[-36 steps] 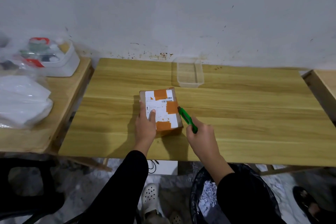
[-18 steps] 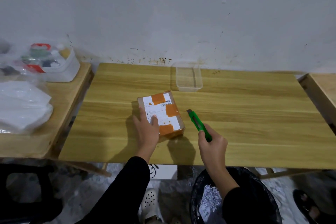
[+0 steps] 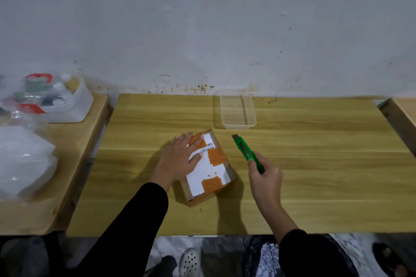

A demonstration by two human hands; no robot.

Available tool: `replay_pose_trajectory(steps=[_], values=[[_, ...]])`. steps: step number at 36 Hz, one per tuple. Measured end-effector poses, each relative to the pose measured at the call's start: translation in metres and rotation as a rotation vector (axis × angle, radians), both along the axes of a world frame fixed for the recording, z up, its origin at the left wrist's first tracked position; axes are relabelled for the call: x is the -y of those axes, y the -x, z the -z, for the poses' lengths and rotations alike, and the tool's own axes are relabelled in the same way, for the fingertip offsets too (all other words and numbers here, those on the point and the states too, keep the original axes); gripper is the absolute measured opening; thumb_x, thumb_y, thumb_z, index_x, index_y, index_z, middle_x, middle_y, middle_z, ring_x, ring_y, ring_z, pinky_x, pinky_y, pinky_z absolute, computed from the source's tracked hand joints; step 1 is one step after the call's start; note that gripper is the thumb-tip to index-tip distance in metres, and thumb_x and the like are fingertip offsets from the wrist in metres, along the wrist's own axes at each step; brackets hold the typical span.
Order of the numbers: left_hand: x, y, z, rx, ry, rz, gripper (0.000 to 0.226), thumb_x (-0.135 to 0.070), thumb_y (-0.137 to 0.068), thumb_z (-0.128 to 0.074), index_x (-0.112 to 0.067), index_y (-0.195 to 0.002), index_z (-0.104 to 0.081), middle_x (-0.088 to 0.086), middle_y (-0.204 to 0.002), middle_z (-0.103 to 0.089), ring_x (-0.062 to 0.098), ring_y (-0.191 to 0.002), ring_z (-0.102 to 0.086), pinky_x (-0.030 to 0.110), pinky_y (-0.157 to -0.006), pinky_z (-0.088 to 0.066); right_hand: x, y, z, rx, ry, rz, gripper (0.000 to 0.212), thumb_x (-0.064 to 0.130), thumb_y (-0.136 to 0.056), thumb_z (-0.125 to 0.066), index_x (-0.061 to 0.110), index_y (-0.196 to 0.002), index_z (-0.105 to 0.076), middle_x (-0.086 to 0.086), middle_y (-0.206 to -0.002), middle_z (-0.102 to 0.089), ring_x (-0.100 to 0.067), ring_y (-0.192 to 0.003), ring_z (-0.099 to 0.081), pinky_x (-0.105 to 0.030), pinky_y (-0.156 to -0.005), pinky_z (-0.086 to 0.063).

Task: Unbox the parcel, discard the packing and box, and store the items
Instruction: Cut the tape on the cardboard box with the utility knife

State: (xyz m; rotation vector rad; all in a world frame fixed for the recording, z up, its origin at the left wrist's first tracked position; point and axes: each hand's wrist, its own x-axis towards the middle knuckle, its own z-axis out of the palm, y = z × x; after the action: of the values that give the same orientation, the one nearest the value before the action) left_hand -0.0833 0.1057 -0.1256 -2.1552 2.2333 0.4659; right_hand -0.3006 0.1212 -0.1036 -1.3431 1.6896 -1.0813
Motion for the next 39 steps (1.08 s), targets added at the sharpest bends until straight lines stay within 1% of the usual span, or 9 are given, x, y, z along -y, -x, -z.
replay_pose_trajectory(steps=[5,8,11,17,22,25,29,34,39], values=[[0.002,0.005,-0.002,0.079,0.056,-0.384,0.057,-0.046,-0.097,-0.023,-0.025,-0.148,-0.015,0.015,-0.146,-0.033,0.032,-0.13,-0.035,0.041,-0.106,-0.028,0.005,0.0,-0.001,0.009,-0.008,0.011,0.03,0.007,-0.088,-0.054,0.009,-0.117,-0.062,-0.006,-0.061,-0.057,-0.009,-0.047,-0.04,-0.026,-0.047,-0.033],[-0.002,0.006,-0.004,0.048,0.015,-0.569,0.061,-0.051,-0.095,-0.025,-0.022,-0.148,-0.015,0.019,-0.141,-0.036,0.035,-0.126,-0.036,0.042,-0.104,-0.028,0.003,-0.002,0.0,0.005,-0.024,0.008,0.031,0.008,-0.088,-0.053,0.008,-0.118,-0.061,-0.008,-0.064,-0.059,-0.01,-0.048,-0.041,-0.022,-0.045,-0.033],[-0.016,0.008,-0.005,-0.064,0.016,-0.654,0.069,-0.06,-0.091,-0.029,-0.024,-0.148,-0.013,0.019,-0.138,-0.036,0.034,-0.124,-0.035,0.042,-0.102,-0.03,0.0,-0.005,0.0,-0.004,-0.036,-0.026,0.031,0.008,-0.088,-0.053,0.009,-0.117,-0.062,-0.01,-0.064,-0.058,-0.014,-0.05,-0.041,-0.026,-0.047,-0.034],[-0.047,0.025,0.004,-0.267,0.068,-0.748,0.073,-0.063,-0.088,-0.034,-0.031,-0.148,-0.007,0.018,-0.127,-0.038,0.031,-0.117,-0.038,0.038,-0.096,-0.035,-0.006,-0.009,-0.002,-0.032,-0.033,-0.076,0.029,0.006,-0.088,-0.051,0.01,-0.113,-0.065,-0.005,-0.058,-0.053,-0.012,-0.046,-0.038,-0.016,-0.039,-0.029],[-0.051,0.033,0.006,-0.337,0.096,-0.803,0.073,-0.062,-0.088,-0.036,-0.032,-0.148,-0.006,0.016,-0.128,-0.034,0.032,-0.12,-0.034,0.038,-0.099,-0.033,-0.009,-0.006,-0.001,-0.048,-0.068,-0.109,0.031,0.006,-0.087,-0.05,0.008,-0.115,-0.064,-0.01,-0.061,-0.058,-0.013,-0.045,-0.038,-0.028,-0.046,-0.032],[-0.051,0.034,0.009,-0.417,0.09,-0.817,0.073,-0.061,-0.089,-0.038,-0.034,-0.148,-0.006,0.015,-0.129,-0.032,0.032,-0.119,-0.036,0.037,-0.095,-0.037,-0.011,-0.002,-0.001,-0.065,-0.055,-0.1,0.032,0.007,-0.088,-0.05,0.008,-0.118,-0.062,-0.018,-0.067,-0.064,-0.014,-0.046,-0.041,-0.028,-0.046,-0.033],[-0.049,0.034,0.009,-0.544,0.099,-0.827,0.072,-0.056,-0.09,-0.041,-0.034,-0.148,-0.005,0.015,-0.13,-0.032,0.03,-0.116,-0.043,0.029,-0.084,-0.037,-0.01,-0.002,-0.003,-0.078,-0.029,-0.114,0.031,0.008,-0.088,-0.05,0.011,-0.116,-0.064,-0.013,-0.06,-0.057,-0.015,-0.046,-0.04,-0.029,-0.048,-0.033],[-0.049,0.035,0.005,-0.655,0.101,-0.84,0.07,-0.05,-0.092,-0.044,-0.034,-0.148,-0.006,0.018,-0.134,-0.035,0.032,-0.121,-0.043,0.035,-0.094,-0.039,-0.011,-0.003,-0.004,-0.083,-0.02,-0.134,0.029,0.006,-0.087,-0.05,0.01,-0.112,-0.066,-0.011,-0.057,-0.051,-0.018,-0.048,-0.039,-0.031,-0.049,-0.033],[-0.049,0.035,0.004,-0.652,0.093,-0.839,0.07,-0.051,-0.092,-0.044,-0.034,-0.148,-0.006,0.017,-0.134,-0.039,0.032,-0.12,-0.045,0.036,-0.09,-0.041,-0.011,-0.003,-0.003,-0.093,-0.015,-0.149,0.029,0.006,-0.087,-0.05,0.009,-0.112,-0.065,-0.013,-0.059,-0.053,-0.02,-0.05,-0.041,-0.032,-0.05,-0.034]])
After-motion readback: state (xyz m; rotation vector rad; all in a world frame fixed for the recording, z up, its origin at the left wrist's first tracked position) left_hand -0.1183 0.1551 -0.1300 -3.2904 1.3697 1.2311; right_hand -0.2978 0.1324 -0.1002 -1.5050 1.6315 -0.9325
